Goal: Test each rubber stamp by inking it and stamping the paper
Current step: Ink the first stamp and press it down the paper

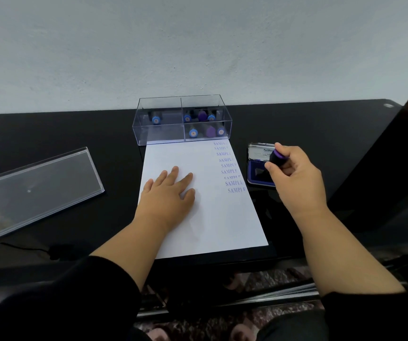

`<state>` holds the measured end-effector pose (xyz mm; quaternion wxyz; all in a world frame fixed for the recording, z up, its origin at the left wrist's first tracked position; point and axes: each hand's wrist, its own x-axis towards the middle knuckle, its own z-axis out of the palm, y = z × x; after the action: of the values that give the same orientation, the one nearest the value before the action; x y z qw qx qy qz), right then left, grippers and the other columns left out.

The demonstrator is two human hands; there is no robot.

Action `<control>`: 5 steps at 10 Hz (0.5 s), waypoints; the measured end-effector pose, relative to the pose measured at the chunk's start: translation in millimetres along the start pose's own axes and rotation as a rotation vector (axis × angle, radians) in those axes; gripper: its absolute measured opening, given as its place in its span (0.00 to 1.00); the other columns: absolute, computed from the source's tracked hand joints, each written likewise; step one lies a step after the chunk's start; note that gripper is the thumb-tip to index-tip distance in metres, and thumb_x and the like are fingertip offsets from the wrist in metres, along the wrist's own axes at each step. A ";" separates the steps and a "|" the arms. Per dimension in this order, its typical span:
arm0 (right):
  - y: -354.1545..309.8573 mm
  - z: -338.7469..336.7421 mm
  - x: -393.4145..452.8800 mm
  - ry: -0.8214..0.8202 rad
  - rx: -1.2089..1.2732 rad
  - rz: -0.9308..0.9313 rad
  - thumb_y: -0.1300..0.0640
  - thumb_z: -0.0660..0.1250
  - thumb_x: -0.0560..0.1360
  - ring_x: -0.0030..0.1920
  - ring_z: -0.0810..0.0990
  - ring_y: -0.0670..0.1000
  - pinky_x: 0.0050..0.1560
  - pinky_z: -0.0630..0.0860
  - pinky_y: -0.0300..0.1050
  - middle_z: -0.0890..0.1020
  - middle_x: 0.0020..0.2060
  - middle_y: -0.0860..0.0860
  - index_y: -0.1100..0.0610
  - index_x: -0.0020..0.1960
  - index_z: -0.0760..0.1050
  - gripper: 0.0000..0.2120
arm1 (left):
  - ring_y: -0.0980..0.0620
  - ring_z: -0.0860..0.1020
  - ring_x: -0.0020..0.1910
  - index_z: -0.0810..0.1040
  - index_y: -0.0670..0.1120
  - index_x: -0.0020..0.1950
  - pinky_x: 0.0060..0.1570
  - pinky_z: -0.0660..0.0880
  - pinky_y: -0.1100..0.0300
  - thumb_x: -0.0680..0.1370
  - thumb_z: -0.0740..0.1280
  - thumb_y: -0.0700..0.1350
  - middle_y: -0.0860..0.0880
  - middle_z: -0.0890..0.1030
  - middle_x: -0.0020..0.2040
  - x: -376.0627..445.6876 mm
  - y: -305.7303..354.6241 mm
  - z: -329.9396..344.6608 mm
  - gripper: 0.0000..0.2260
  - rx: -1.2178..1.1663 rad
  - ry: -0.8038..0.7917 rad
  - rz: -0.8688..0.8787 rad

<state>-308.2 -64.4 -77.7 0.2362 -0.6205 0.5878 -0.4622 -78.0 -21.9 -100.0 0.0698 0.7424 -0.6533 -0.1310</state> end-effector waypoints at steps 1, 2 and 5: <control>0.2 0.1 0.1 -0.006 -0.005 -0.005 0.56 0.68 0.75 0.41 0.76 0.41 0.42 0.71 0.33 0.76 0.40 0.39 0.45 0.62 0.73 0.16 | 0.54 0.44 0.77 0.51 0.61 0.77 0.74 0.40 0.55 0.82 0.48 0.55 0.55 0.46 0.79 0.3 0.2 -0.3 0.21 0.001 -0.001 -0.001; 0.2 0.4 0.5 -0.002 -0.007 -0.003 0.56 0.68 0.75 0.41 0.76 0.41 0.42 0.71 0.33 0.77 0.41 0.39 0.46 0.62 0.73 0.16 | 0.54 0.44 0.77 0.51 0.61 0.77 0.74 0.40 0.55 0.82 0.47 0.55 0.55 0.46 0.79 0.0 0.6 -0.7 0.21 0.001 0.000 0.002; -0.1 0.1 8.4 0.012 -0.088 0.001 0.56 0.66 0.76 0.43 0.77 0.45 0.44 0.75 0.40 0.77 0.40 0.41 0.46 0.61 0.73 0.15 | 0.54 0.44 0.77 0.51 0.62 0.76 0.74 0.40 0.54 0.82 0.48 0.56 0.55 0.46 0.79 1.1 -0.6 0.4 0.22 0.003 0.005 0.003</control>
<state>-309.0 -72.3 -75.2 0.2054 -0.6272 0.6093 -0.4395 -77.4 -22.9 -100.7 0.0705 0.7419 -0.6544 -0.1283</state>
